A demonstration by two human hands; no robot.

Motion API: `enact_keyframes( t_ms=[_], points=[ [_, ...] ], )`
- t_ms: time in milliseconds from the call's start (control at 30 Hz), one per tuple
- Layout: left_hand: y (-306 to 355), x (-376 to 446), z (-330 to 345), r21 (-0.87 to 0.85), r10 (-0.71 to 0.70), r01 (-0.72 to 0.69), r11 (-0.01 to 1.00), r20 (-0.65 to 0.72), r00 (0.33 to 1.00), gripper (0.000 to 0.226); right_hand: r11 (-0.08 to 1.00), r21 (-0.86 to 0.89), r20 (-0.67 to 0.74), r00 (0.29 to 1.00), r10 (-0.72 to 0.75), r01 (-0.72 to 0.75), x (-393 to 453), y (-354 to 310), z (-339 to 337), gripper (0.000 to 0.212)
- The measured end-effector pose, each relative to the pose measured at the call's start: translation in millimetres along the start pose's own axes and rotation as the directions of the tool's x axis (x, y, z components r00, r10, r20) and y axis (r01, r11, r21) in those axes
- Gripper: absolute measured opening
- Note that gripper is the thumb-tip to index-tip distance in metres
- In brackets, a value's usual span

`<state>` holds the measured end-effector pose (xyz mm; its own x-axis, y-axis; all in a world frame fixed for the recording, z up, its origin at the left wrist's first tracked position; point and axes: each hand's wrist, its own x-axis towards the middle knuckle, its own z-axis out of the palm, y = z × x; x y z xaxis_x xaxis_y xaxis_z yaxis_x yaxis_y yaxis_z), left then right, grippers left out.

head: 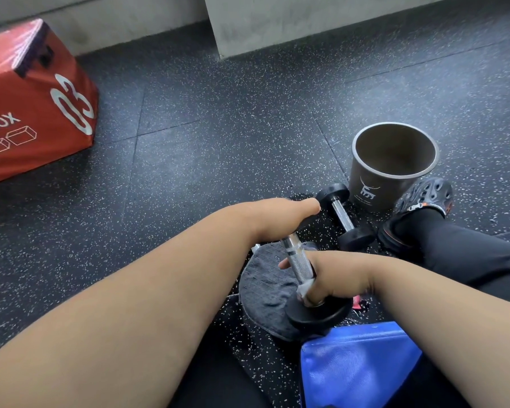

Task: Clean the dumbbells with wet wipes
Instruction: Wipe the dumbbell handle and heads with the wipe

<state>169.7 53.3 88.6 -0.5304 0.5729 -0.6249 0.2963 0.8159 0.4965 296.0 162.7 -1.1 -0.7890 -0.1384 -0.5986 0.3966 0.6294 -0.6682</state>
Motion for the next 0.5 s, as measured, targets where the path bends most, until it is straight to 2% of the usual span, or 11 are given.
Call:
enact_keyframes(
  t_ms=[133,267,333,400,433,500],
  points=[
    [-0.1,1.1,0.3,-0.018,-0.001,0.001,1.000,-0.006,1.000,0.050,0.998,0.063,0.004,1.000,-0.021,0.021,0.3,1.3,-1.8,0.072],
    [-3.0,2.4,0.6,-0.034,-0.009,0.009,0.999,0.017,1.000,0.051,0.991,0.133,-0.059,0.998,-0.013,0.020,2.4,0.4,-3.5,0.066],
    [-3.1,0.2,-0.2,-0.043,-0.018,0.019,0.999,0.015,1.000,0.054,0.992,0.123,-0.089,0.996,0.001,0.010,3.8,-0.1,-5.7,0.058],
    [-2.1,-0.6,-1.2,-0.043,-0.018,0.018,0.999,0.007,1.000,0.049,0.995,0.095,-0.133,0.991,0.025,-0.012,4.7,2.4,-6.7,0.063],
    [-1.3,-0.7,-1.5,-0.045,-0.020,0.020,0.999,0.003,1.000,0.049,0.993,0.119,-0.151,0.988,0.036,-0.018,3.6,4.2,-8.5,0.066],
    [-0.3,-0.3,-1.8,-0.041,-0.023,0.023,0.999,-0.011,1.000,0.057,0.961,0.276,-0.143,0.989,0.026,0.015,1.1,9.1,-13.9,0.066]
  ],
)
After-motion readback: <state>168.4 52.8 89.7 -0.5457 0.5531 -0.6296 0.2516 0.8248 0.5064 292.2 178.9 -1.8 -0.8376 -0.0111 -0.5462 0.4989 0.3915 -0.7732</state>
